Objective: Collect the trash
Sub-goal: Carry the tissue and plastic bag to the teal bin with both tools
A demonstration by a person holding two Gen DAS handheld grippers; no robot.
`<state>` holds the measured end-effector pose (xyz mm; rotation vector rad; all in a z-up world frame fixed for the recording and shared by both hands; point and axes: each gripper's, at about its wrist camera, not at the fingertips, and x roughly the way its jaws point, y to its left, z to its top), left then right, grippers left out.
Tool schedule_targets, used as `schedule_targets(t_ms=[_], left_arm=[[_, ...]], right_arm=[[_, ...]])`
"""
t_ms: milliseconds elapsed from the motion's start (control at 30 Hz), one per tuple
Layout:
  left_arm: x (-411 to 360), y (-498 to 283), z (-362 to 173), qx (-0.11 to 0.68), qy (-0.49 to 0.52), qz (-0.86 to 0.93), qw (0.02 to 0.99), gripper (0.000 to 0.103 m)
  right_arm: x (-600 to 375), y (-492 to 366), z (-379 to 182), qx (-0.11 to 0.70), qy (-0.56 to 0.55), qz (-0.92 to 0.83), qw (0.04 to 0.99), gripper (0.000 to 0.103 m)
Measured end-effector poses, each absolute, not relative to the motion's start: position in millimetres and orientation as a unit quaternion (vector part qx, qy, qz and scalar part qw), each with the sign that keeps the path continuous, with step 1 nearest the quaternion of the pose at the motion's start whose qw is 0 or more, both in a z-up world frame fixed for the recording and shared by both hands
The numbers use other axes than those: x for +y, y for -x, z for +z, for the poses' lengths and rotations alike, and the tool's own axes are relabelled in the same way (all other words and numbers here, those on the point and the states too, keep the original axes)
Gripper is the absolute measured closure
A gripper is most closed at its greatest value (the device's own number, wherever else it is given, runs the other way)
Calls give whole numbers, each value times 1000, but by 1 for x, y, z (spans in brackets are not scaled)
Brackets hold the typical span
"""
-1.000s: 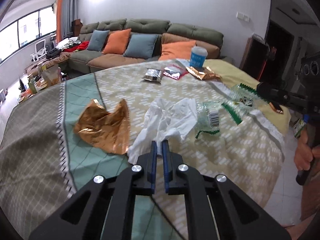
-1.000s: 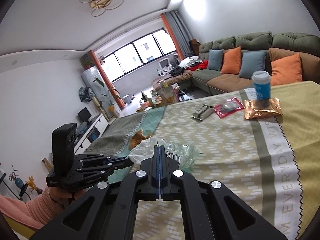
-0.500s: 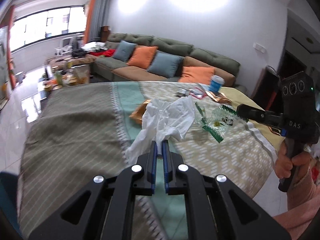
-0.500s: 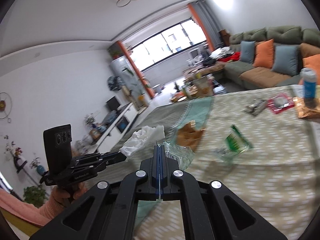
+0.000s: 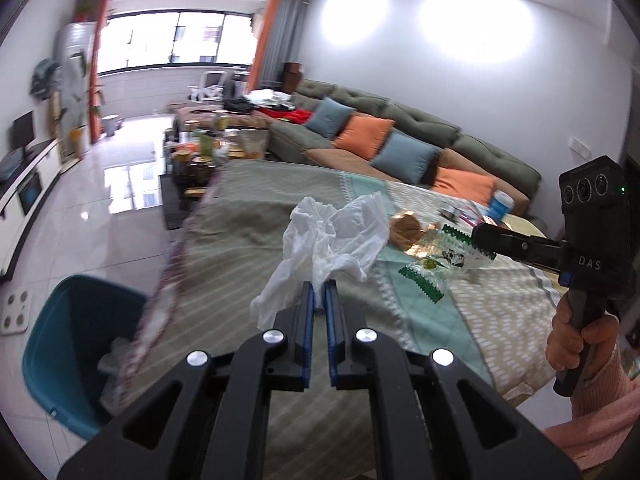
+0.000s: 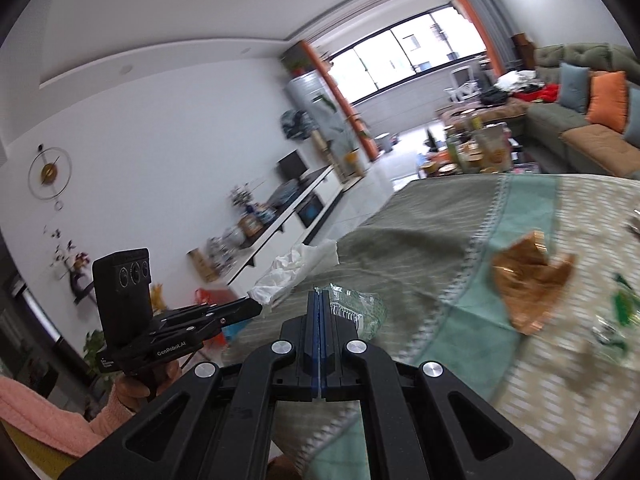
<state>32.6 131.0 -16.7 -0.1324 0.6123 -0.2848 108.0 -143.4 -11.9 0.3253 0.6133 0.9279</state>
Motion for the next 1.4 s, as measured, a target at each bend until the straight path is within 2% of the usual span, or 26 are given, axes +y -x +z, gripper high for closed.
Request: schedule_targets(t_ms=[500,1400], left_arm=[[236,-3,-22,291,121,-6,949,95],[307,1,-74,337,176,81,921,95]], right_arm=[[-31,-136,-4,305,-116,535,780,102],[98,-151,-30,375,-68,570,728,102]])
